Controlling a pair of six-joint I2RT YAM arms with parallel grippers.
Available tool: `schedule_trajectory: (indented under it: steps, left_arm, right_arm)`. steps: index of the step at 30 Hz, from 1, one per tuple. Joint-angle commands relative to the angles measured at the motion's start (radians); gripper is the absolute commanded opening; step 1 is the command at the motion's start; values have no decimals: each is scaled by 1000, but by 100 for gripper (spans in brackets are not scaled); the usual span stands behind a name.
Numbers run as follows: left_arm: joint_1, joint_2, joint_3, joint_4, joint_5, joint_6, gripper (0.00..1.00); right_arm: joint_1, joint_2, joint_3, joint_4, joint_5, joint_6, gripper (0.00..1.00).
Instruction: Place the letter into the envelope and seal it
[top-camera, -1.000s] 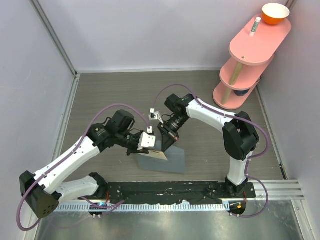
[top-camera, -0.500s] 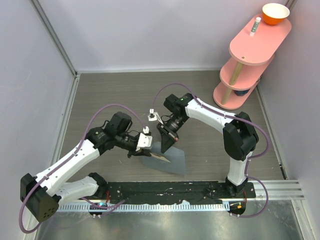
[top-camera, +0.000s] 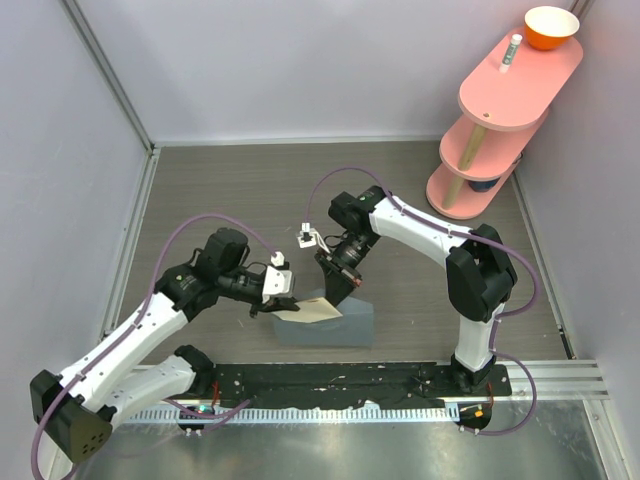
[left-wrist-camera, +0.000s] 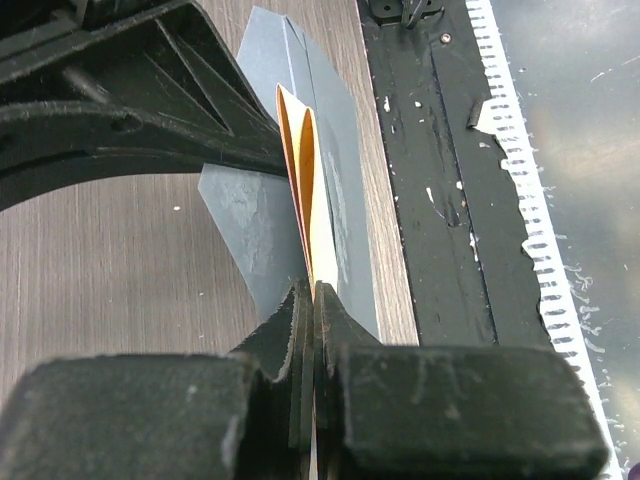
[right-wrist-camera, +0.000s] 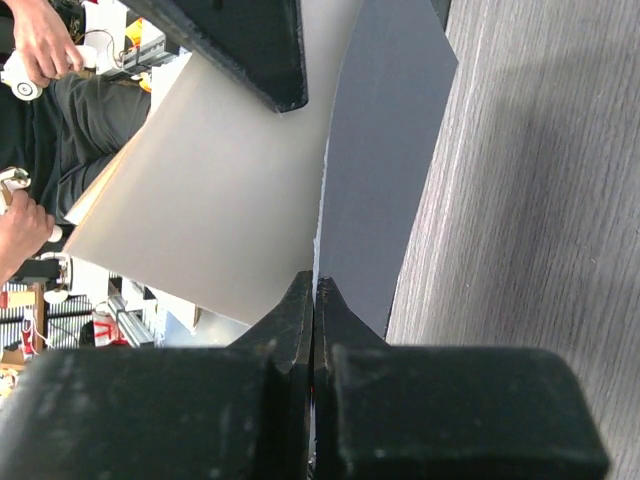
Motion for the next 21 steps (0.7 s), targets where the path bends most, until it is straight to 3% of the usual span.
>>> schedule_trajectory:
  steps: [1,7,15,18,21]
  left_arm:
    - [11,-24,-22,31,33,-6,0]
    - [13,-12,-42,111,56,-73,0]
    - [11,5,-45,140,24,-108,0]
    - [5,8,-37,128,-19,-116,0]
    - [-28,33,2,65,-68,-112,0]
  right_arm:
    - [5,-22,57,-61,-71,-89,1]
    - [11,-2,103,-166,-114,-184,1]
    - [14,25,129,-190,-148,-188,1]
    - [14,36,137,-168,-142,-143,1]
    - [19,32,125,-60,-99,21,1]
